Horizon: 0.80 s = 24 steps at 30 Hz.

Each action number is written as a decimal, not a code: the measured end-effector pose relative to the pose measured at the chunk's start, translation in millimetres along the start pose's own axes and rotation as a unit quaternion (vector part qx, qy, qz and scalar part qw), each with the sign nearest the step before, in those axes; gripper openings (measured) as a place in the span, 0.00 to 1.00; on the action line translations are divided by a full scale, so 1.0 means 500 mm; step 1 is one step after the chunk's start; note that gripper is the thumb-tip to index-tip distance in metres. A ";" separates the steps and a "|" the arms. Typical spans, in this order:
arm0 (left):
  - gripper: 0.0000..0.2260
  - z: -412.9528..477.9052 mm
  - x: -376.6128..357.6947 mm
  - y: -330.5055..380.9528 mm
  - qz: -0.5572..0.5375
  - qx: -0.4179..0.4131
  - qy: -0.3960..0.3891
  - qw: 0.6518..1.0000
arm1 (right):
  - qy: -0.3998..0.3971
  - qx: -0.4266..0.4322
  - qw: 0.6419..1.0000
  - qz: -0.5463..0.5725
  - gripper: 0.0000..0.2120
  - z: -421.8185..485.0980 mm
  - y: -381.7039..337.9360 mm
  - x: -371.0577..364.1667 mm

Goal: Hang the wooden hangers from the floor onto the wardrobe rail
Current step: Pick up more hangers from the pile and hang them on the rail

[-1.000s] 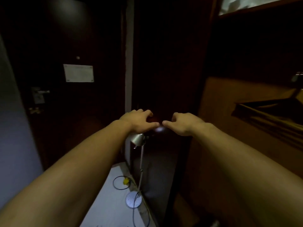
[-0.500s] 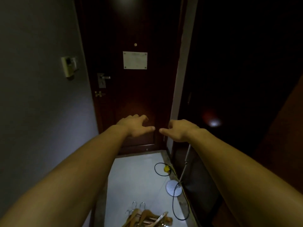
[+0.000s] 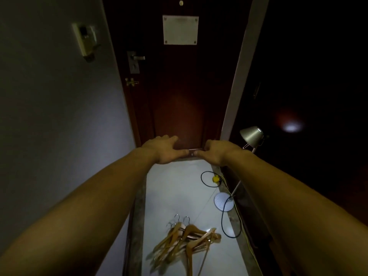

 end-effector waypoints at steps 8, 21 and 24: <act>0.33 0.082 -0.085 0.000 -0.056 0.049 -0.042 0.996 | -0.058 0.043 0.997 0.004 0.33 0.116 0.053 -0.054; 0.31 0.179 -0.310 -0.060 -0.094 0.070 -0.119 0.986 | -0.174 0.046 0.982 -0.062 0.35 0.255 0.079 -0.281; 0.32 0.196 -0.361 -0.081 -0.111 0.070 -0.132 0.983 | -0.184 0.035 0.980 -0.060 0.35 0.274 0.091 -0.323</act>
Point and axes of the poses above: each hand's wrist, its own z-axis towards the middle knuckle, its own x-axis out of the back of the hand, y = z × x, the point moved 1 cm from there along z, towards the middle knuckle, and after that the axes turned 8 degrees about -y, right-handed, at the moved point
